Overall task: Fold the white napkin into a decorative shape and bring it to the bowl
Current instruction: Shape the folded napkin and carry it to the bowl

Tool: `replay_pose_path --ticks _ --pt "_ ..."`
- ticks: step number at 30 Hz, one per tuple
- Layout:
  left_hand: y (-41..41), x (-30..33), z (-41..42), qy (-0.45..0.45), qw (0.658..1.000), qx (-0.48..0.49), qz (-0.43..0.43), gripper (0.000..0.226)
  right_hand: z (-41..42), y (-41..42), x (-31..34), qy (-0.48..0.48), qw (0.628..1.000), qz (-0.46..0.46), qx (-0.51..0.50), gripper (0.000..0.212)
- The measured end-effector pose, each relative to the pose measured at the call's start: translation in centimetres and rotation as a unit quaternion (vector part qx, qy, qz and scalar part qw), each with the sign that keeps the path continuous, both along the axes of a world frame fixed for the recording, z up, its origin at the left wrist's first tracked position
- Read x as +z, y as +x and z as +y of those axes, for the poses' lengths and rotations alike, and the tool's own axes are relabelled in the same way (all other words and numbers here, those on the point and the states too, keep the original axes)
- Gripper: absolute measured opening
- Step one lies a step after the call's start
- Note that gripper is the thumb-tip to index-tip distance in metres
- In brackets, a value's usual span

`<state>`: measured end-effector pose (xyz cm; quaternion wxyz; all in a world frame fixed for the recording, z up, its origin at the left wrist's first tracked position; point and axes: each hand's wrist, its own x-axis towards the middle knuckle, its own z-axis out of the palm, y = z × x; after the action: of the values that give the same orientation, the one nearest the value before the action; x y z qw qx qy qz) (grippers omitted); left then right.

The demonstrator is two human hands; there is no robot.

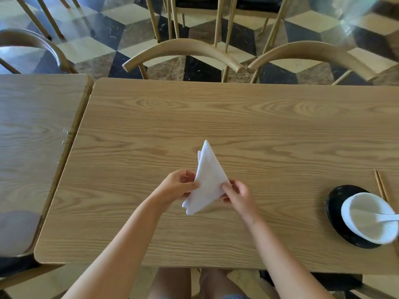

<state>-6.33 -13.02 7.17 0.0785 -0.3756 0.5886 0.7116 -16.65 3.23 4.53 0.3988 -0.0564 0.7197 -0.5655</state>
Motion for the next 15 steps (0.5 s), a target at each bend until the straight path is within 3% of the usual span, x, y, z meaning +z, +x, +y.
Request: replay_pose_path --ticks 9,15 --pt "0.5 2.3 2.8 0.034 0.998 -0.048 0.037 0.021 3.7 0.2 3.7 -0.034 0.998 -0.011 -0.048 0.018" --pt "2.3 4.2 6.2 0.029 0.993 -0.109 0.04 0.027 8.5 3.5 5.8 -0.056 0.995 -0.007 -0.077 0.013"
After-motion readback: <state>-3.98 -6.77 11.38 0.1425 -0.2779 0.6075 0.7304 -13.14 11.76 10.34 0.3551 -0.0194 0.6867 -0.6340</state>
